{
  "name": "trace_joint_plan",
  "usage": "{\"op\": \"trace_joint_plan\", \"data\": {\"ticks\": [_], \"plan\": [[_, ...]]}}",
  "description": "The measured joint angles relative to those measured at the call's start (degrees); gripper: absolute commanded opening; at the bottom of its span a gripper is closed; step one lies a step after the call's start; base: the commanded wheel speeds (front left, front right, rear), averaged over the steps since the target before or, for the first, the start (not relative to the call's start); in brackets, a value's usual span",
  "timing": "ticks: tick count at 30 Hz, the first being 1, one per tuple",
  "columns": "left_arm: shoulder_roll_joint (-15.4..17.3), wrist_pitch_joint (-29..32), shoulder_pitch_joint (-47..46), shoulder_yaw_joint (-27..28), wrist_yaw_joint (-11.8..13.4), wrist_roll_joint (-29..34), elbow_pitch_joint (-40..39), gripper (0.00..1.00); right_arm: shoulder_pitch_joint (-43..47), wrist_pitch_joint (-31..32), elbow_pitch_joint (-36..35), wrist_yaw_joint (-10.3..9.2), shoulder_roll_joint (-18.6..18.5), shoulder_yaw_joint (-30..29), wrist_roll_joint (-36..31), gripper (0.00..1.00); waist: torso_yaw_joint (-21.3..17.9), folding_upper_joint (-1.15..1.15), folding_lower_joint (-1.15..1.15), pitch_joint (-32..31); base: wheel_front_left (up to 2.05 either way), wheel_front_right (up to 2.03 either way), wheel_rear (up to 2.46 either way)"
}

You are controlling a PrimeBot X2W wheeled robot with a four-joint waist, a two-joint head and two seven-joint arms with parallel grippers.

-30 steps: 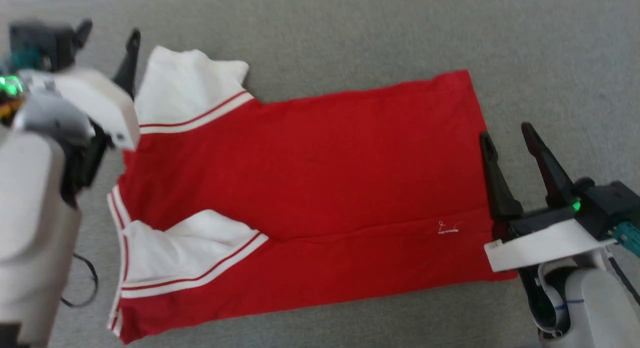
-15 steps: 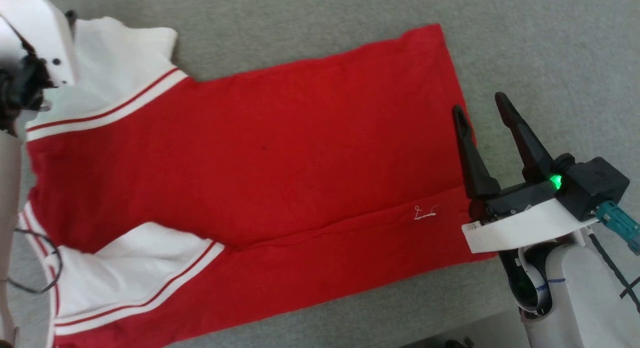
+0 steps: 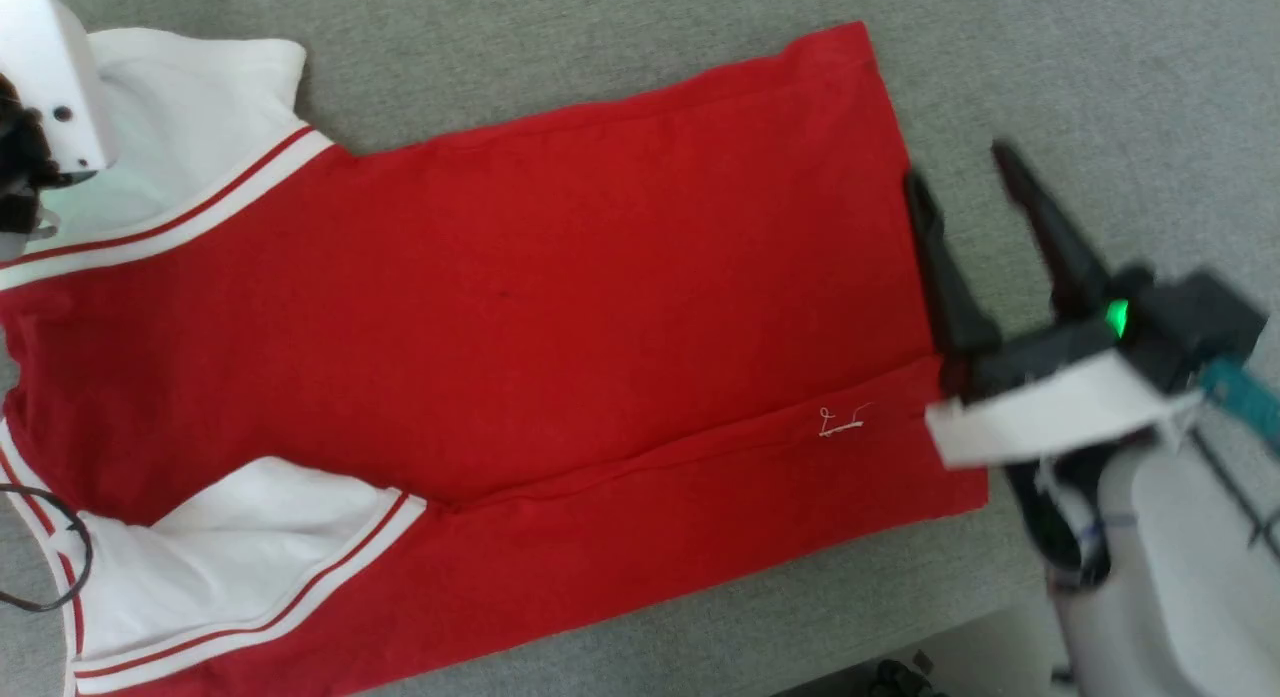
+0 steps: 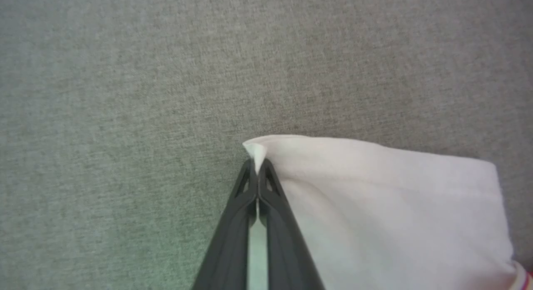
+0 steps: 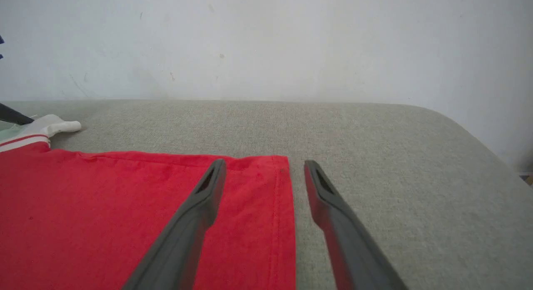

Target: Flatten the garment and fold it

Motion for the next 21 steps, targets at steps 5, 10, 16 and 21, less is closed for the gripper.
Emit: {"op": "trace_joint_plan", "data": {"ticks": [5, 10, 16, 21], "plan": [[0.2, -0.6, 0.9, 0.0, 0.0, 0.0, -2.5, 0.0, -9.1, 6.9, 1.7, 0.01, -0.3, -0.8, -0.6, 1.0, 0.5, 0.0, 0.0, 0.3, 0.0, 0.0, 0.0], [0.3, -1.6, 0.8, -0.3, -0.1, 0.0, -3.6, 0.0, -20.7, 20.0, 9.3, 0.0, 0.3, -2.9, 0.6, 1.0, 1.0, 0.0, 0.0, 1.1, 0.0, 0.0, 0.0], [-0.4, -2.9, -0.2, -1.0, -1.1, 0.0, -3.7, 0.0, -29.3, 39.8, 20.0, -0.01, 1.0, -4.8, -0.1, 1.0, 2.3, 0.0, 0.0, 2.0, 0.0, 0.0, 0.0], [-1.0, -4.4, -0.7, -1.3, -1.9, -0.4, -3.6, 0.0, -32.2, 51.1, 23.3, -0.01, 1.1, -4.4, -1.3, 1.0, 3.2, 0.0, 0.0, 2.5, 0.0, 0.0, 0.0]]}}
